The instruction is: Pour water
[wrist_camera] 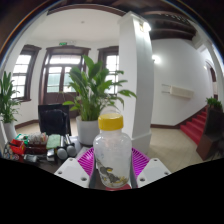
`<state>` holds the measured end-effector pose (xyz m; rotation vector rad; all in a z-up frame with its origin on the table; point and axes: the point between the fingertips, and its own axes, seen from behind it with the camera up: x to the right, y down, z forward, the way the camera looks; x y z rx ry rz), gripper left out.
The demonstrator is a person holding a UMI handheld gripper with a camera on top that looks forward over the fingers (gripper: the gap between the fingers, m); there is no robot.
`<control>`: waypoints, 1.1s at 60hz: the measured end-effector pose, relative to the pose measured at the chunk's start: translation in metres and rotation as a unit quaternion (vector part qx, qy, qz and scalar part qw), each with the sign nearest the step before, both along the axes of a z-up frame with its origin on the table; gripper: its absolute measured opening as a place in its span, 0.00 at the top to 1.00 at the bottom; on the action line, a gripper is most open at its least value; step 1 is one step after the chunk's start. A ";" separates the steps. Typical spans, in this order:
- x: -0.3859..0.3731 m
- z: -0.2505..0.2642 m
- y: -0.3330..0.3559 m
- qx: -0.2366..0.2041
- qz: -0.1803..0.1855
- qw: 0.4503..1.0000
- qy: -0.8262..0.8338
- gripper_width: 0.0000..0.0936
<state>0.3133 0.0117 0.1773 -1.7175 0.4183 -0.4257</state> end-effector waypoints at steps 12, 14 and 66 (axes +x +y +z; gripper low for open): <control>0.025 -0.074 0.003 -0.032 -0.005 0.998 0.048 0.49; 0.027 -0.081 0.004 -0.040 -0.003 0.998 0.044 0.49; -0.013 -0.109 -0.062 -0.039 0.055 0.990 0.124 0.18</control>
